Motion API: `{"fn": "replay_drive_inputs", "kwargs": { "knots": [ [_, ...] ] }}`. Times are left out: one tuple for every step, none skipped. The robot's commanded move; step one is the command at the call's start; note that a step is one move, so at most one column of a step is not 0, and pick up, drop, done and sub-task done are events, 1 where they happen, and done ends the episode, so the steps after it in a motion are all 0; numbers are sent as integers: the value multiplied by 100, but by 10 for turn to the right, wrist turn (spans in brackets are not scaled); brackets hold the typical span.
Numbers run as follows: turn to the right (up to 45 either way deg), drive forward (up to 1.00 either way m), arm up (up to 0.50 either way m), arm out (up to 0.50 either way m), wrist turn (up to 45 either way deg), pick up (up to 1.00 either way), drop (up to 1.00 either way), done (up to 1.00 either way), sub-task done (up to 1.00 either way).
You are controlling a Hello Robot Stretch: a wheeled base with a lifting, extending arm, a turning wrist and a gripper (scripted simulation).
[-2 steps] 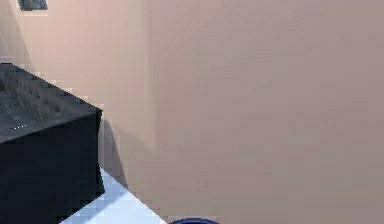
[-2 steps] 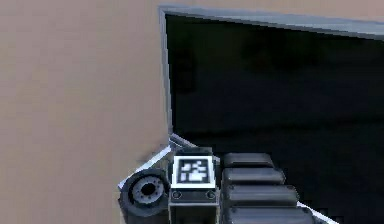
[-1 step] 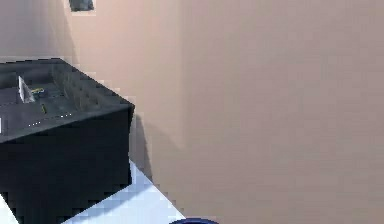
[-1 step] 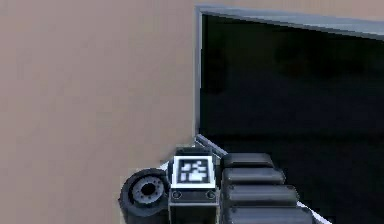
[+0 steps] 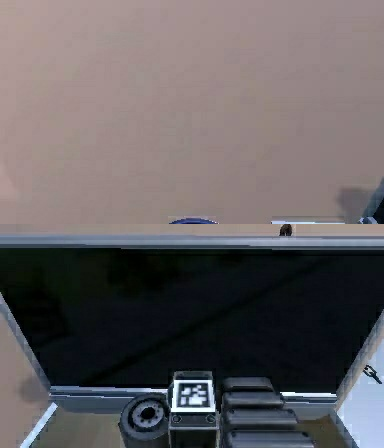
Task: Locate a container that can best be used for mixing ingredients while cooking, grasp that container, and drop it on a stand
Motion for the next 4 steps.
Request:
{"fn": "replay_drive_inputs", "kwargs": {
  "knots": [
    [420, 0, 0, 0, 0, 0, 0, 0, 0],
    [0, 0, 0, 32, 0, 0, 0, 0, 0],
    [0, 0, 0, 0, 390, 0, 0, 0, 0],
    [0, 0, 0, 0, 390, 0, 0, 0, 0]
  ]
}}
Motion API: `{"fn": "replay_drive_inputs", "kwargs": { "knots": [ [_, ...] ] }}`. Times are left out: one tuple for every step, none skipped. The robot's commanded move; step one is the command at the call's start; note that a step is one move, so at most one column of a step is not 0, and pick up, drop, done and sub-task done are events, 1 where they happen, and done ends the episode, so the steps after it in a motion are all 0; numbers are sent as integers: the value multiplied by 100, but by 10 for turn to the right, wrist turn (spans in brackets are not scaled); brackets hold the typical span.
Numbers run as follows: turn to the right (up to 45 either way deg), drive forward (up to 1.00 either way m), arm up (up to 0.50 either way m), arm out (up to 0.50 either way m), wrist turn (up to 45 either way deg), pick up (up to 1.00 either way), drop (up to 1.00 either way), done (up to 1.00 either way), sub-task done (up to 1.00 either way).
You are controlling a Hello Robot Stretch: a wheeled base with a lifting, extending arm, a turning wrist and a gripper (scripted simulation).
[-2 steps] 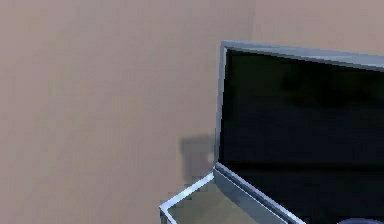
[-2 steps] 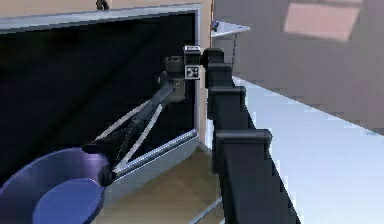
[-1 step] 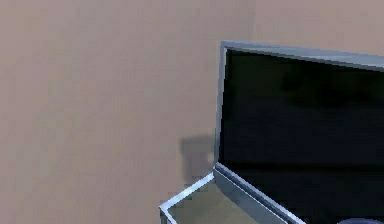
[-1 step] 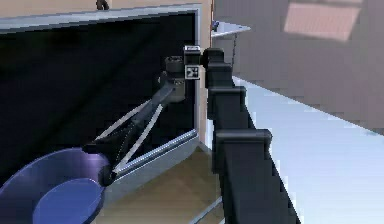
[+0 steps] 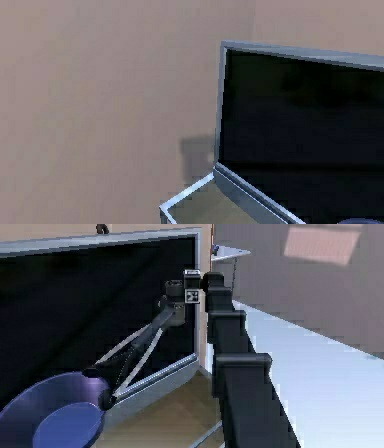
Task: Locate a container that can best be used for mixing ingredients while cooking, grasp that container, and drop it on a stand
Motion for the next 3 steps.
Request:
{"fn": "replay_drive_inputs", "kwargs": {
  "knots": [
    [0, 0, 0, 0, 0, 0, 100, 0, 0],
    [0, 0, 0, -10, 0, 0, 0, 0, 0],
    [0, 0, 0, 0, 0, 0, 0, 100, 0]
  ]
}}
